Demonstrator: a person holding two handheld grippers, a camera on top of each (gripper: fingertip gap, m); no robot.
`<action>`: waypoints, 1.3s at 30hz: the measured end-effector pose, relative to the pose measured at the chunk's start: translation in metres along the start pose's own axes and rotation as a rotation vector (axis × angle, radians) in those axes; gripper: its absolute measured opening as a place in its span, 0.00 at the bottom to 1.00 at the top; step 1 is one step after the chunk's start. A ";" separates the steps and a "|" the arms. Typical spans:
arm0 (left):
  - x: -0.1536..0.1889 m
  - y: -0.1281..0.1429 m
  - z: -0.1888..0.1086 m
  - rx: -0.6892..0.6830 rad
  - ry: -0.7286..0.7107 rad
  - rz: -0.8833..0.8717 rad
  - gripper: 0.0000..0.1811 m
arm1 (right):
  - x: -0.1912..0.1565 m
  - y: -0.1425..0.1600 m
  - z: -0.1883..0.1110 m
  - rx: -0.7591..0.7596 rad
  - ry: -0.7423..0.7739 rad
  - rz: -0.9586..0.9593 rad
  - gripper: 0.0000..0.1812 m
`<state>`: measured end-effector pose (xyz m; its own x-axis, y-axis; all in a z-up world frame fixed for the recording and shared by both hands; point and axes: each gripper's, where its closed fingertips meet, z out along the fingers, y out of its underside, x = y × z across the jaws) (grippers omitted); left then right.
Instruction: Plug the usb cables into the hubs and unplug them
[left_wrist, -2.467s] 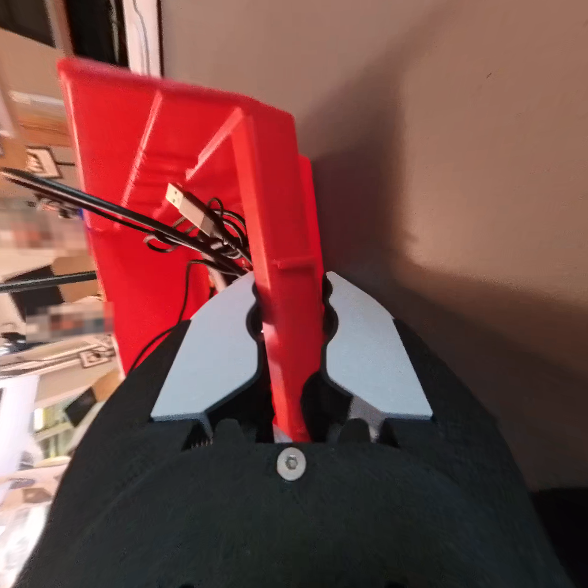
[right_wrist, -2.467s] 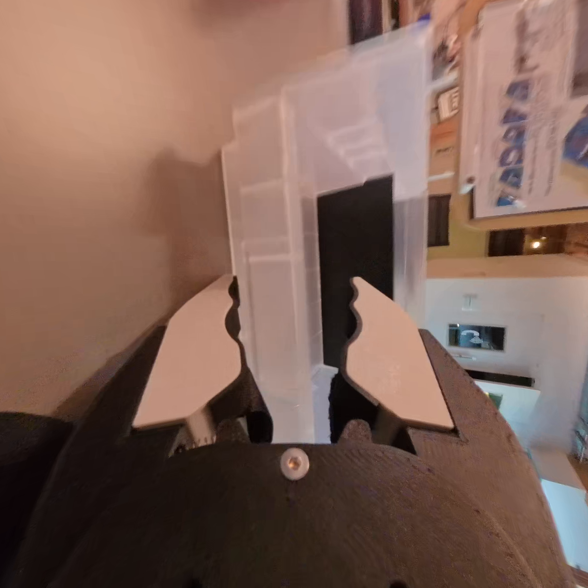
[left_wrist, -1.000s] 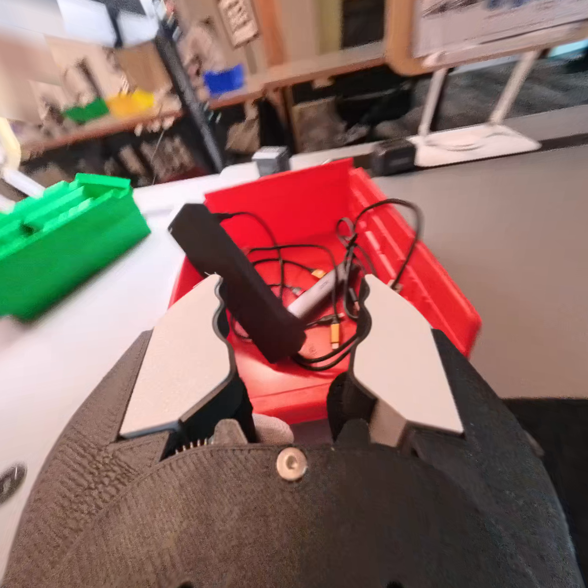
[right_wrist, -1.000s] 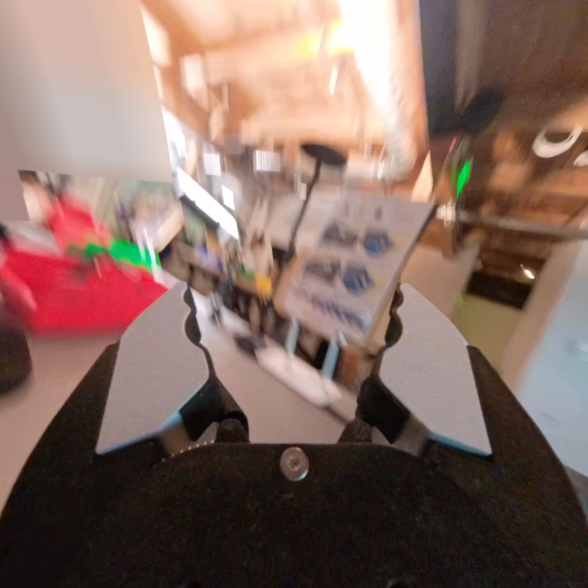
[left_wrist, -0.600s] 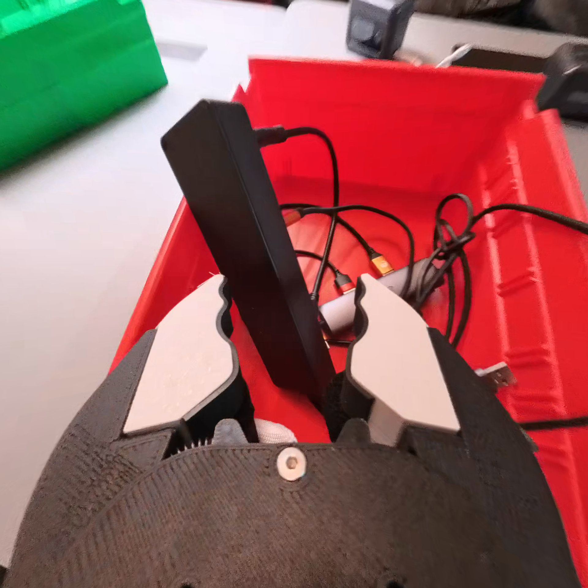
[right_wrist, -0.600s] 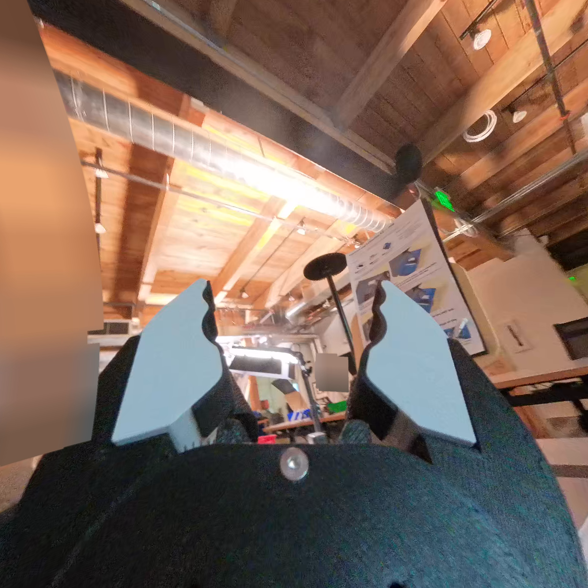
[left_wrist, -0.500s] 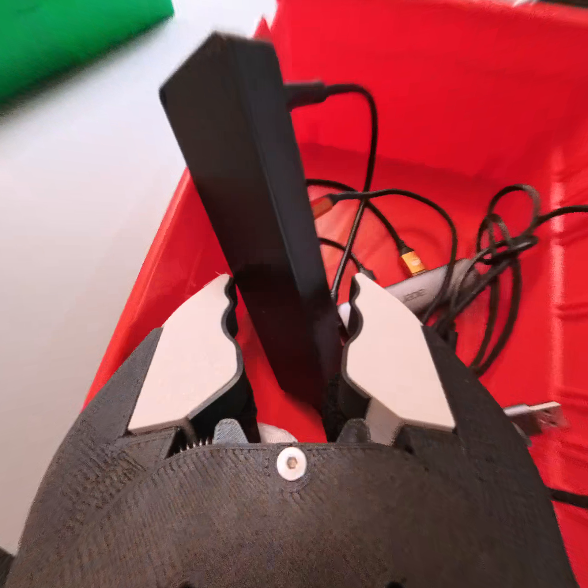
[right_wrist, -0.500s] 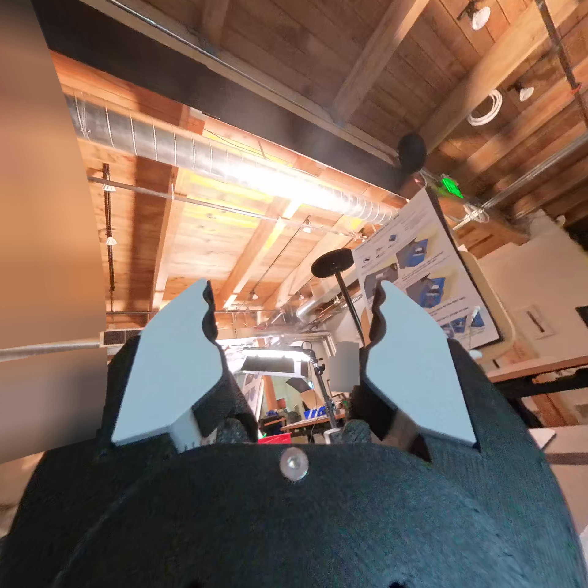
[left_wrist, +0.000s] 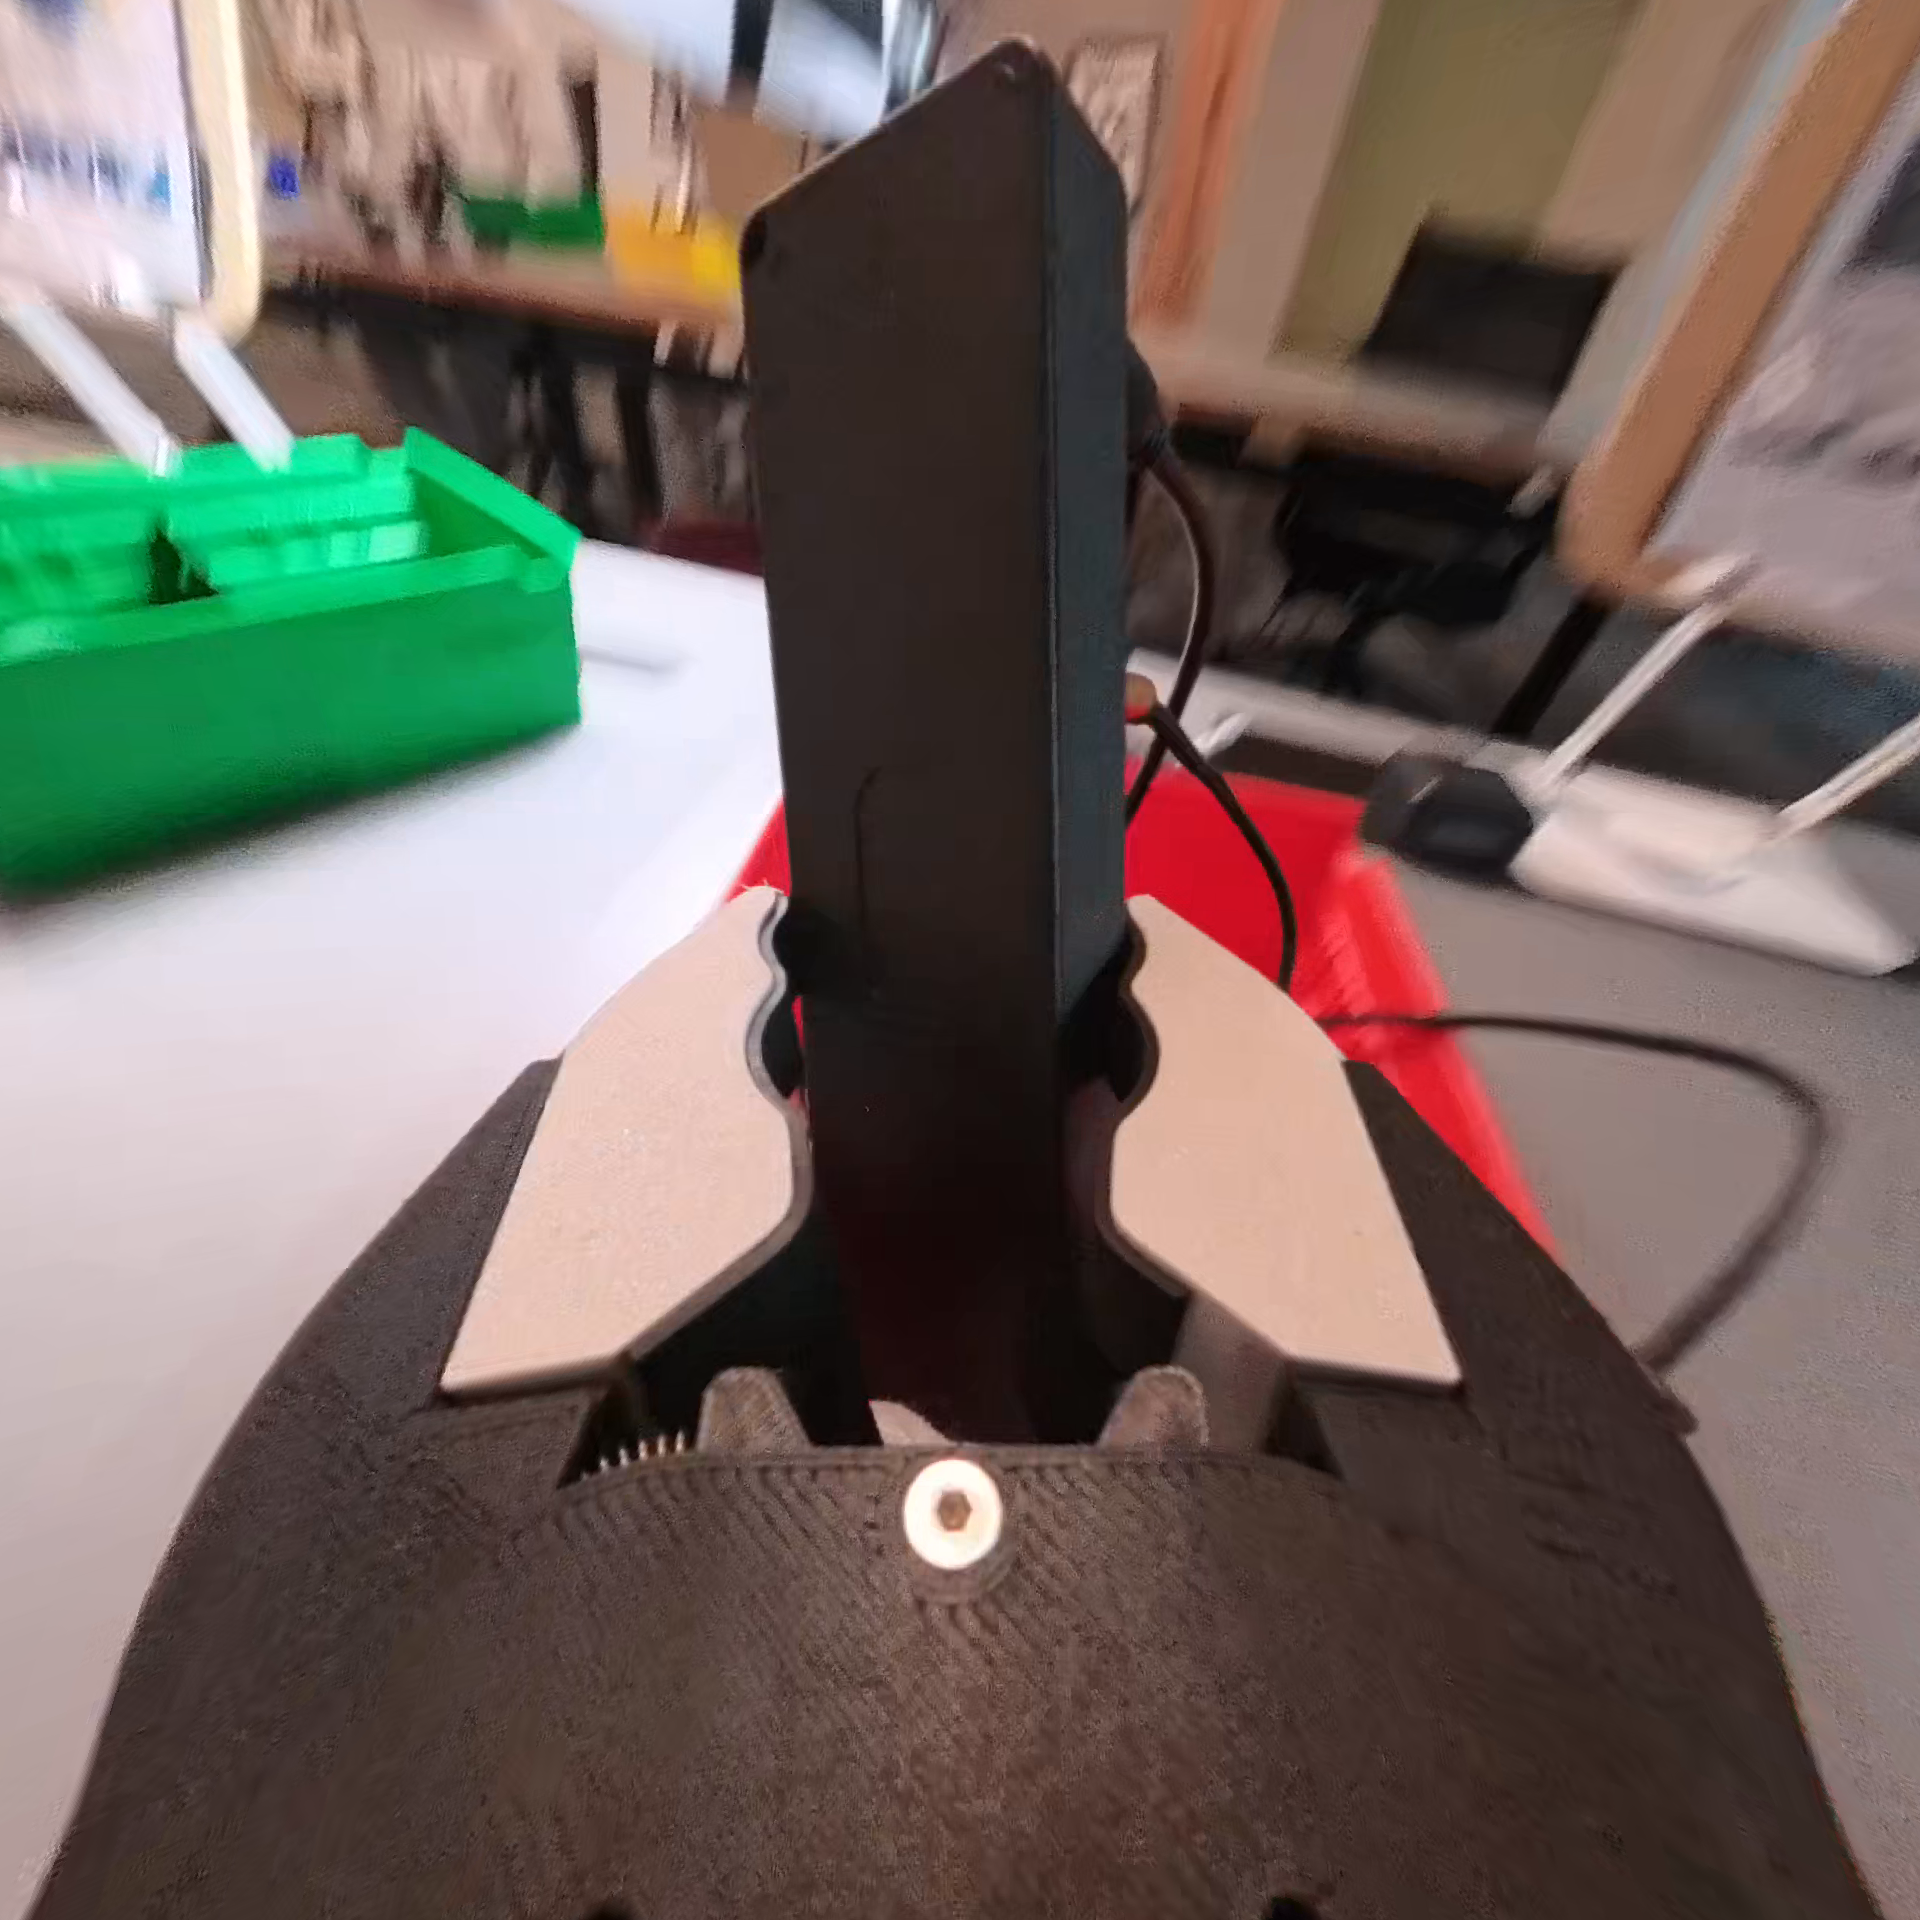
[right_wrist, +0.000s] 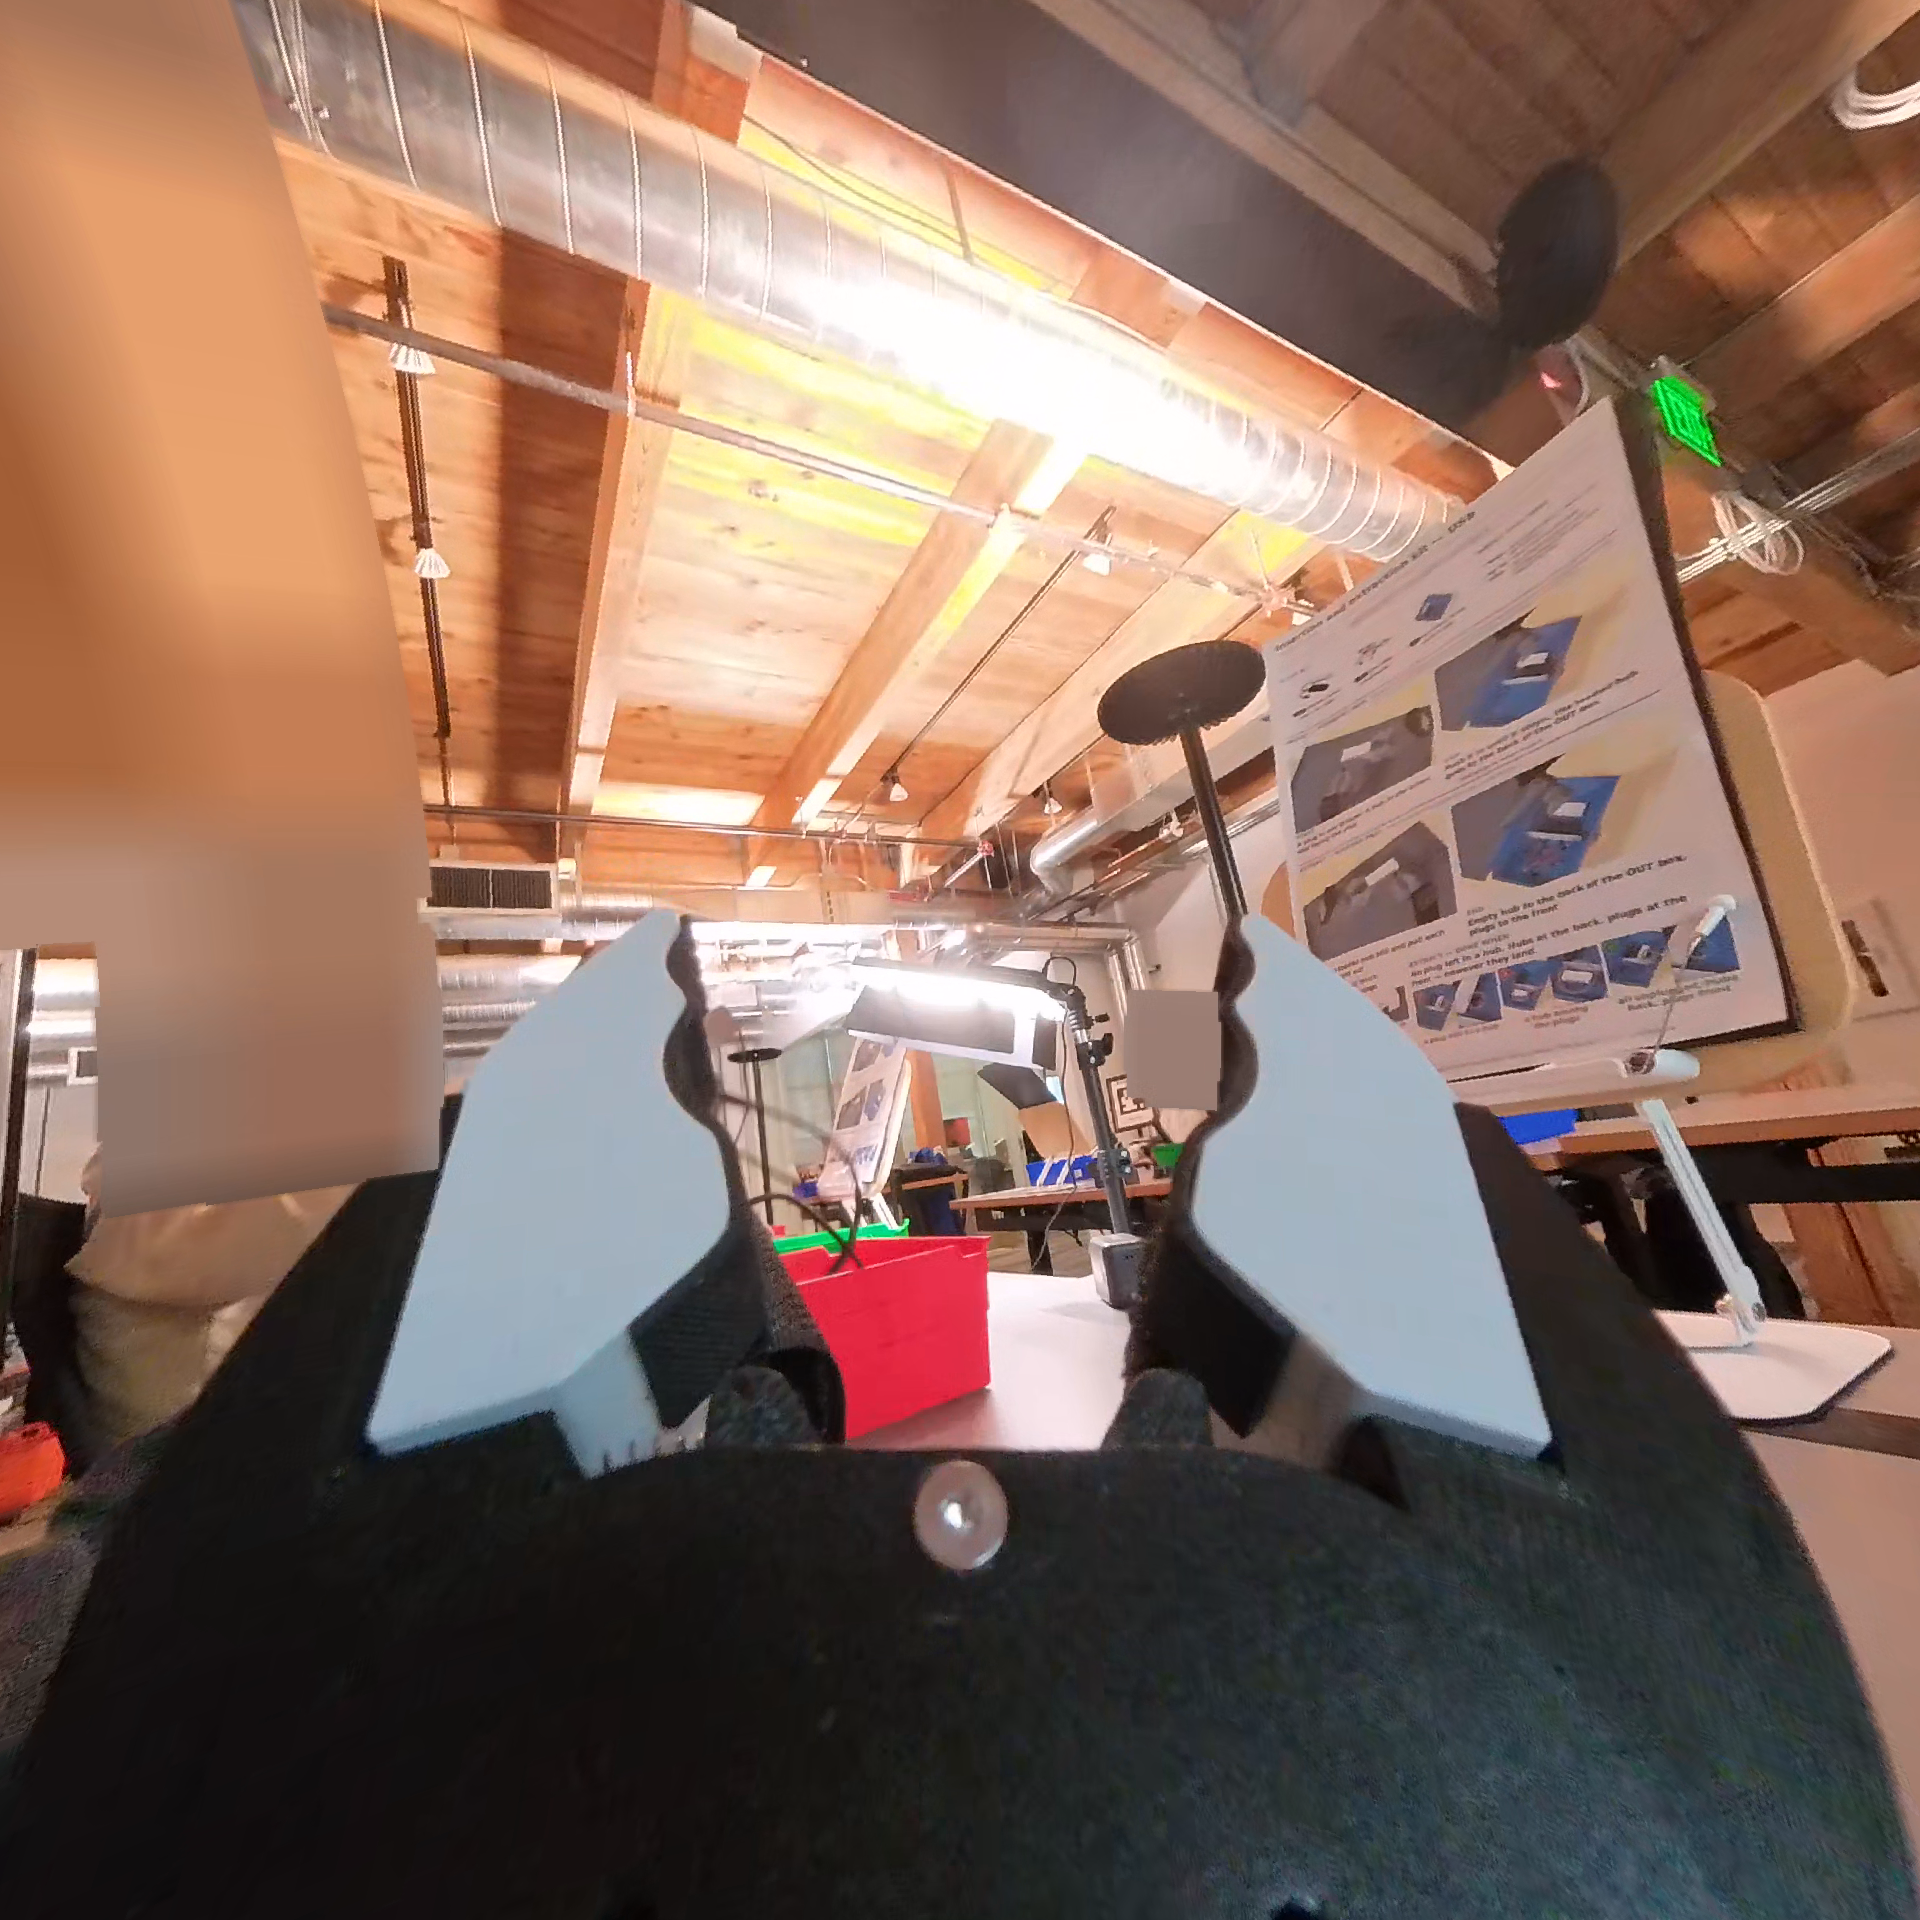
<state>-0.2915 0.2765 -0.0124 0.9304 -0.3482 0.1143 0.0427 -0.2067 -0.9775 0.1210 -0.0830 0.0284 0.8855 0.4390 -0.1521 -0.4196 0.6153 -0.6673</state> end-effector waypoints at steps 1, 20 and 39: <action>0.009 -0.021 -0.008 0.092 0.047 -0.003 0.31 | -0.001 0.001 0.001 -0.007 -0.006 -0.006 0.52; 0.357 -0.052 -0.075 0.139 1.569 -0.233 0.31 | 0.010 -0.001 0.048 -0.111 0.095 -0.196 0.43; 0.400 0.091 -0.047 -0.064 1.543 0.123 0.31 | 0.035 0.090 0.087 -0.502 -0.161 -0.072 0.27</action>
<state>0.0672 0.0755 -0.0470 -0.3401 -0.9297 0.1416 -0.0557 -0.1304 -0.9899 0.0973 0.0447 0.0261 0.8501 0.5266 -0.0058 -0.1771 0.2755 -0.9448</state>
